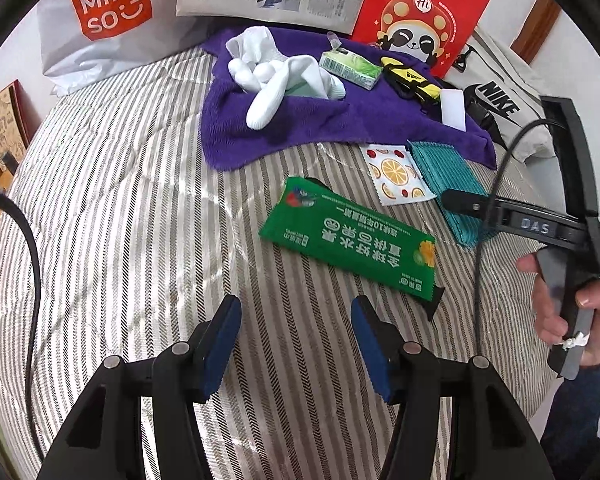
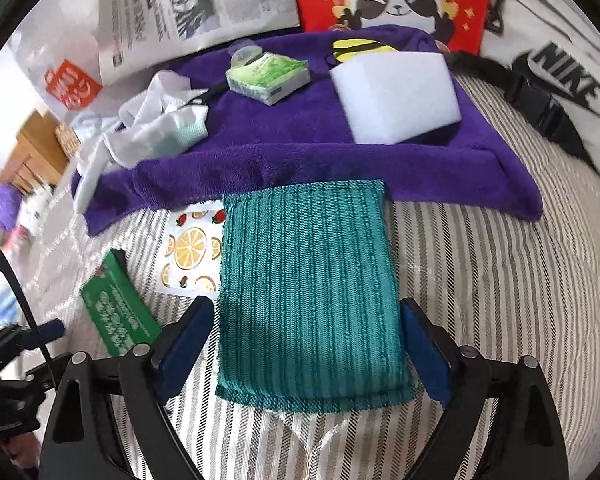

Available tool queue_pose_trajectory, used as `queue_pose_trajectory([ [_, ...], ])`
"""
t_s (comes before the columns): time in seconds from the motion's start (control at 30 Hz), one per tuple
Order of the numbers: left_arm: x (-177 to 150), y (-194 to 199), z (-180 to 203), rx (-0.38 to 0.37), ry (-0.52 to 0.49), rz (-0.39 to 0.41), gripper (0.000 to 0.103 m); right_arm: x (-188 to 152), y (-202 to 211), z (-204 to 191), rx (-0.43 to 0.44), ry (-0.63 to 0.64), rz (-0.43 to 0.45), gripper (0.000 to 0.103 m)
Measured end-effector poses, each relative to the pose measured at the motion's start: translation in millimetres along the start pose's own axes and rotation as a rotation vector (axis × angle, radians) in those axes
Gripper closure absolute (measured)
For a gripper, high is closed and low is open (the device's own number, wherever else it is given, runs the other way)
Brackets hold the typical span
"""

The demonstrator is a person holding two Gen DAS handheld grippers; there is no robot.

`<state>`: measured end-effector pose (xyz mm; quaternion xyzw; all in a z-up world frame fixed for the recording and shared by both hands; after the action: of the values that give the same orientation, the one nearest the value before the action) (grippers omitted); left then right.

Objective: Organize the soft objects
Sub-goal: 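Move the right tool to the teal striped mat and grasp it, then reach the left tool down to the green card while right holds the teal mat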

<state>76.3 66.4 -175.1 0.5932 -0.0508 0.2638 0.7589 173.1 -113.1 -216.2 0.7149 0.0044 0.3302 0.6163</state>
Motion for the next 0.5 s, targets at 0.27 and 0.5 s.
queue_pose_trajectory([
  [0.27, -1, -2, -2, -0.013, 0.035, 0.001, 0.048, 9, -11, -7, -0.12, 0.074, 0.023, 0.01],
  [0.5, 6, -6, 1, 0.002, 0.071, 0.004, 0.048, -1, 6, 12, -0.046, 0.034, 0.046, 0.016],
])
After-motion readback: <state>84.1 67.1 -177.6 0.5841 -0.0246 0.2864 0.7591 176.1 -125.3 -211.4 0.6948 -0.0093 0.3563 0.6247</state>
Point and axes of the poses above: each gripper's, at about its wrist camera, not at the fingertips, and y roughly against the way its jaws point, z to its right, x to its top, the point moved 6 cm from there along -y, roughly the way its jaws point, and after that the axes turned 13 degrees about y, right-handed, at the moved point
